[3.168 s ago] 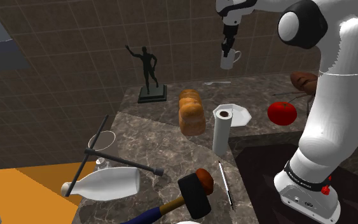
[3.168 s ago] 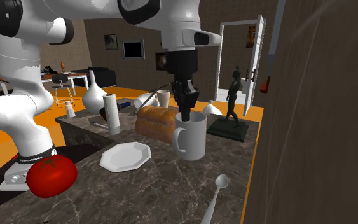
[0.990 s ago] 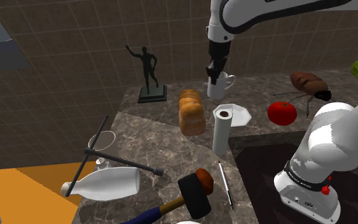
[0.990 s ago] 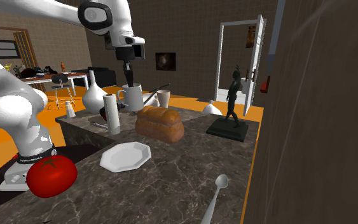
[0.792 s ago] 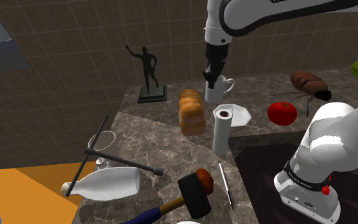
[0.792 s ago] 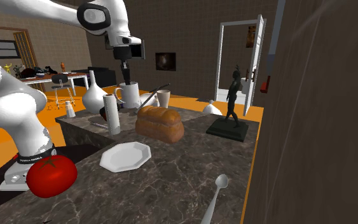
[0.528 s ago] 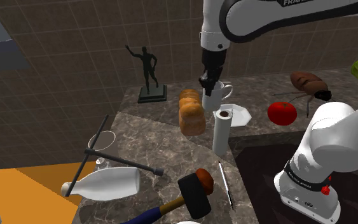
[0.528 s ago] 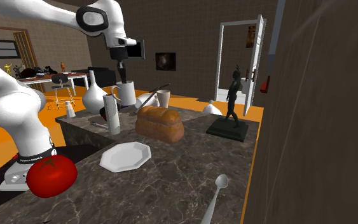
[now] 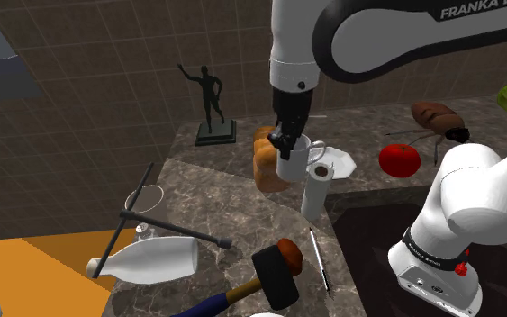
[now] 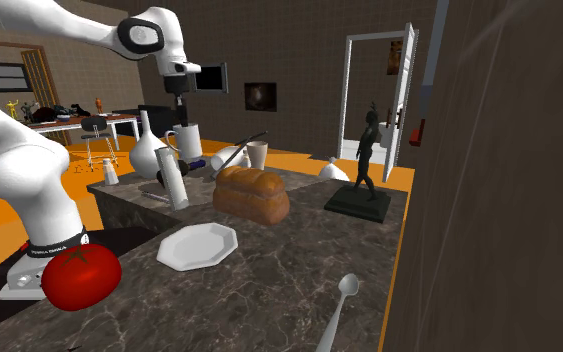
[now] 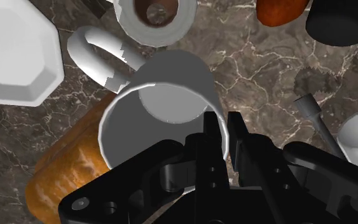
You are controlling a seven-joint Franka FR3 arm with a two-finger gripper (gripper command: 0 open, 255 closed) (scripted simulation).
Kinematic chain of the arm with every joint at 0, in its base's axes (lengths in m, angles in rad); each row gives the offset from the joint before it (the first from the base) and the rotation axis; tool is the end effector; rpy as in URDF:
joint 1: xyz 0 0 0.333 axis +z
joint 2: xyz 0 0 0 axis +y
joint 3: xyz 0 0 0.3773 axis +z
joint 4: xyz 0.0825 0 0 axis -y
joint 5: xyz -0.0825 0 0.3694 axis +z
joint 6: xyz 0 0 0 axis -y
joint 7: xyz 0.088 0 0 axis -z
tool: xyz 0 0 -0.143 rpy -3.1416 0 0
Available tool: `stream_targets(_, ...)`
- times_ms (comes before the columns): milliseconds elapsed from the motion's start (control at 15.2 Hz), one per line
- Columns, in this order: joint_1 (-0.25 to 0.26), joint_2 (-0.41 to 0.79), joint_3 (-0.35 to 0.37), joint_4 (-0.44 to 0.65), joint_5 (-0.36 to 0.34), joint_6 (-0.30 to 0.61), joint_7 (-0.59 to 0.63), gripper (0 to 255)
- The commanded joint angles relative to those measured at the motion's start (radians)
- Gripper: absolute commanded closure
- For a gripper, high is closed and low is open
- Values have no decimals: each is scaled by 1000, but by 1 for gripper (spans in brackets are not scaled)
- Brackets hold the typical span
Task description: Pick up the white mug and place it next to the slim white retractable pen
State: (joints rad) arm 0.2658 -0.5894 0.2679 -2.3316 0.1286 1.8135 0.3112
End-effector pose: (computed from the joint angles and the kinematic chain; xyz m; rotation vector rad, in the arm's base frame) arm 0.2757 0.2035 0.5650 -3.1289 -0.2439 -0.0950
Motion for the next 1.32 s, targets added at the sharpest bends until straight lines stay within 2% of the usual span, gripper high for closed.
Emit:
stream_targets(0,7,-1,16,-22,9,22,17,255)
stream_targets(1254,15,48,53,-243,31,292,20,255)
